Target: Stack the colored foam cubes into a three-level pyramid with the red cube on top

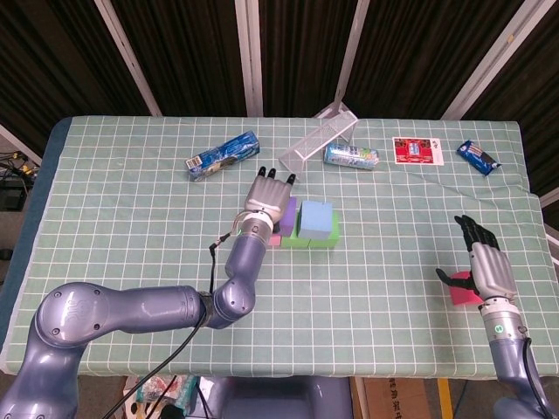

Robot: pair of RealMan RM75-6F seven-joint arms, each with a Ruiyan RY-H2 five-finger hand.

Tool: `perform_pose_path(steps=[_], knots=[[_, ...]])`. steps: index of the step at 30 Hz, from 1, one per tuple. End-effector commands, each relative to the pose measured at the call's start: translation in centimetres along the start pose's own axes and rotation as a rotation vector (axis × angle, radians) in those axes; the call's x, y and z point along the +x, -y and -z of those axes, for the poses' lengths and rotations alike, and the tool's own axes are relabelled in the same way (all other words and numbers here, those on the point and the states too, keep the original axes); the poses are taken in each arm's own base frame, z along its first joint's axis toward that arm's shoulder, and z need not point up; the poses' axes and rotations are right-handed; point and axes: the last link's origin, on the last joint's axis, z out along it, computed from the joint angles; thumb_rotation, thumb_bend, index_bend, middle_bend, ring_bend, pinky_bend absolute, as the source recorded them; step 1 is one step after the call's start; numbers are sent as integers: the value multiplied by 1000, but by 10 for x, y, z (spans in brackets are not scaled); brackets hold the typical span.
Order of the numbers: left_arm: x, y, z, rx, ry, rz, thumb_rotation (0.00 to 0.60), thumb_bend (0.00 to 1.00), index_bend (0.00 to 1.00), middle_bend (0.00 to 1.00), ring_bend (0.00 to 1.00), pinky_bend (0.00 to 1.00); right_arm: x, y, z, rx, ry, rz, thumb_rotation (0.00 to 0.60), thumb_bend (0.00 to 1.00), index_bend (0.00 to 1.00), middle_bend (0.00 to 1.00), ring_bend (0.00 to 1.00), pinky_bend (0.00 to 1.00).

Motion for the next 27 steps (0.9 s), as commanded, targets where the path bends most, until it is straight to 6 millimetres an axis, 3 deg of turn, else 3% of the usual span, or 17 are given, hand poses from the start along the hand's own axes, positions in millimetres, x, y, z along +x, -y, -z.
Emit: perform_pose_path(steps=[1, 27], knots=[[0, 0, 1, 4, -3, -5, 600, 258, 0, 403, 66, 37, 0, 0, 0, -1, 1, -1, 600, 262, 0, 0, 0, 0], [-2, -3, 7, 28, -22, 0, 600, 258, 0, 415, 66, 37, 0, 1, 1, 3, 8, -10, 600, 262, 0, 0, 0, 0]])
